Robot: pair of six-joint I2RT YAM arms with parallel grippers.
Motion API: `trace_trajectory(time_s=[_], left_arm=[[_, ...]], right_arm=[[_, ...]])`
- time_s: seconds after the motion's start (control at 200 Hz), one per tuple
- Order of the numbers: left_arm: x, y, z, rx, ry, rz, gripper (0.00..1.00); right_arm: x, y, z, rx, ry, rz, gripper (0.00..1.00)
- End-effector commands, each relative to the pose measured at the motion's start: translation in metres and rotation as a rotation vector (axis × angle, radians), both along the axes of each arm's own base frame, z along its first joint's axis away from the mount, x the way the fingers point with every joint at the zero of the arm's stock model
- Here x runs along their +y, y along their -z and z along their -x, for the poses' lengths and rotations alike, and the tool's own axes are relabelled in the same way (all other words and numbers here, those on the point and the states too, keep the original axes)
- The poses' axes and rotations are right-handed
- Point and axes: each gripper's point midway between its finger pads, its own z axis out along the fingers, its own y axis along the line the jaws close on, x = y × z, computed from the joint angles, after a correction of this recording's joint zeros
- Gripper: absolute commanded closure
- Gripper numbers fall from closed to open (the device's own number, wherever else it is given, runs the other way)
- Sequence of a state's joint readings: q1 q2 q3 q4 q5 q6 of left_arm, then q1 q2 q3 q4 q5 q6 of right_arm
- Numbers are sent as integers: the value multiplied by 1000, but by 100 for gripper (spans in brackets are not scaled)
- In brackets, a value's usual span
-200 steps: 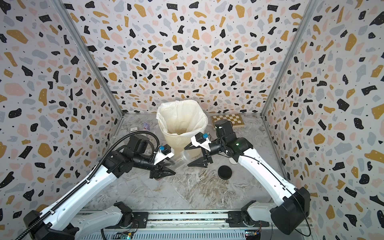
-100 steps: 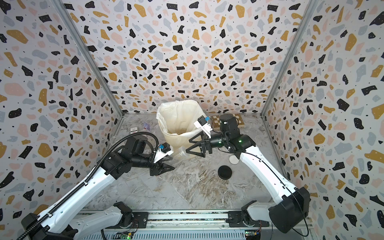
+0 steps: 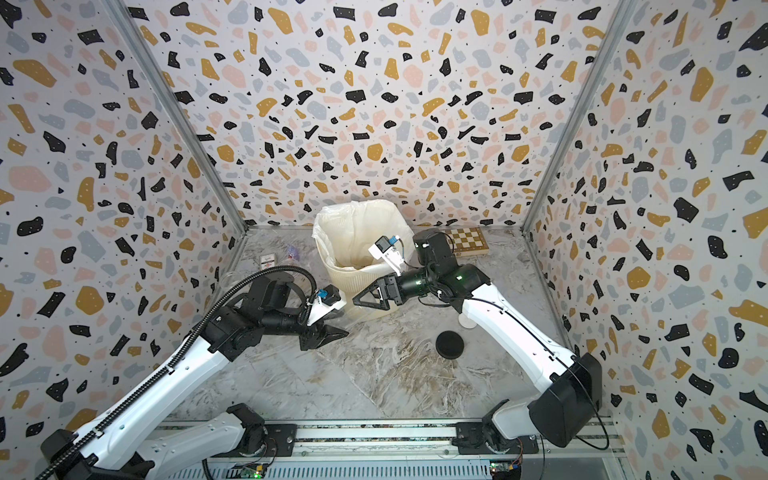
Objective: Empty the moldy dried flower tea in the jars
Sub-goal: Unscrew the lid from the jar.
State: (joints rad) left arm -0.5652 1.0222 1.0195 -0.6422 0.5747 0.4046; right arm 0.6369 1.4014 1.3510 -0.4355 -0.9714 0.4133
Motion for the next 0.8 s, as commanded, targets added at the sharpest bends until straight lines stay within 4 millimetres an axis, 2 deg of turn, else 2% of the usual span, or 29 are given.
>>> trace_trajectory(time_s=[0.0, 0.16, 0.37, 0.631, 0.791], left_arm=[[-1, -7, -4, -45, 1, 16, 60], [0, -6, -3, -44, 3, 12, 60], [-1, -7, -3, -43, 4, 12, 60], [-1, -5, -3, -30, 1, 13, 60], [-1, -5, -1, -13, 1, 15, 60]], right_arm=[[-2, -12, -2, -20, 28, 5, 18], [-1, -15, 1, -12, 3, -9, 31], [-5, -16, -1, -19, 7, -7, 33], [-8, -10, 2, -7, -3, -5, 53], [-10, -8, 3, -35, -16, 4, 57]])
